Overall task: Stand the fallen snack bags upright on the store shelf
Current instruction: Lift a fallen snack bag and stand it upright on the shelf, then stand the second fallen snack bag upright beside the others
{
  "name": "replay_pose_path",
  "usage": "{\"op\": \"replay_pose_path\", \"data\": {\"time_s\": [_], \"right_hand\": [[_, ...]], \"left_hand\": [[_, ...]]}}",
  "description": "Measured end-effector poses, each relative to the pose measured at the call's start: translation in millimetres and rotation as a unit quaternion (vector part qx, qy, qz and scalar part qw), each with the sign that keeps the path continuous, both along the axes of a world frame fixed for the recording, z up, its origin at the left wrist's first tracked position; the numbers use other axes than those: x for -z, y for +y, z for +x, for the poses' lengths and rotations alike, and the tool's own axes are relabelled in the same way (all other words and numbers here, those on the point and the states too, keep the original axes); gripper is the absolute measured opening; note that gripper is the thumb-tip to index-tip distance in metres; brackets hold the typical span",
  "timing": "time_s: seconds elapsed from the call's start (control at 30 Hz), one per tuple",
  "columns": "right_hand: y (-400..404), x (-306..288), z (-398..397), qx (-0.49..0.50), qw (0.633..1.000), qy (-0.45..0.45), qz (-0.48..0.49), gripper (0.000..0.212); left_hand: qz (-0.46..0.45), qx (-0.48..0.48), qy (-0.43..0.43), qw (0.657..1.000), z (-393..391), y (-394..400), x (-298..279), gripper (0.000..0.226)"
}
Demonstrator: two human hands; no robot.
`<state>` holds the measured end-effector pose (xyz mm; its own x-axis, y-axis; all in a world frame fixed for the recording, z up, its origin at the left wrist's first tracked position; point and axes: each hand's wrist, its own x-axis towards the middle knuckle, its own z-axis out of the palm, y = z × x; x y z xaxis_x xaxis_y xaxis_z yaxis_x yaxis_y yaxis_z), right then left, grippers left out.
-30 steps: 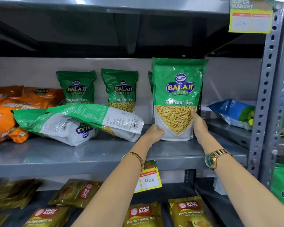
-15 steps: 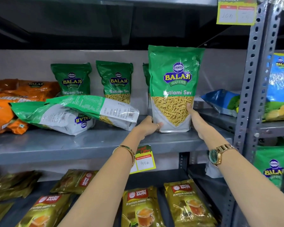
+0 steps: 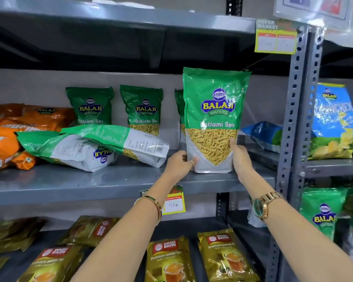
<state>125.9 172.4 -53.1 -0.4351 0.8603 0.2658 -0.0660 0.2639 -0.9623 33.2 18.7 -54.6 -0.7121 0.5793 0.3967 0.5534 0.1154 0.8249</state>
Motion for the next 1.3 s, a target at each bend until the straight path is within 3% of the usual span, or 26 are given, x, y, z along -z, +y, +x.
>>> {"op": "replay_pose_path", "data": {"time_s": [0.07, 0.17, 0.23, 0.37, 0.53, 0.73, 0.9, 1.07, 1.3], "right_hand": [[-14, -1, 2, 0.129, 0.989, 0.005, 0.073, 0.053], [-47, -10, 3, 0.269, 0.916, 0.083, 0.286, 0.029], [-67, -18, -5, 0.246, 0.874, 0.152, 0.390, 0.025], [-100, -31, -30, 0.138, 0.853, 0.157, 0.479, 0.029], [-130, -37, -65, 0.052, 0.865, 0.111, 0.487, 0.029], [-147, -46, -98, -0.039, 0.870, 0.038, 0.490, 0.044], [-150, -37, -117, -0.086, 0.854, -0.061, 0.509, 0.068], [-139, -18, -131, -0.072, 0.828, -0.191, 0.521, 0.102], [-133, -17, -137, -0.058, 0.825, -0.183, 0.532, 0.083]], "left_hand": [[0.104, -0.041, -0.003, 0.994, 5, -9, -2, 0.029], [0.224, -0.146, 0.057, 0.962, 7, -26, -5, 0.018], [0.266, -0.215, 0.113, 0.933, 2, -38, -8, 0.016], [0.302, -0.298, 0.152, 0.893, -15, -66, -20, 0.021], [0.300, -0.343, 0.164, 0.875, -38, -100, -28, 0.029], [0.281, -0.352, 0.144, 0.881, -61, -126, -23, 0.040], [0.269, -0.363, 0.093, 0.887, -73, -128, -15, 0.059], [0.280, -0.332, 0.033, 0.900, -71, -115, -13, 0.087], [0.274, -0.325, -0.002, 0.905, -72, -99, -22, 0.079]]}}
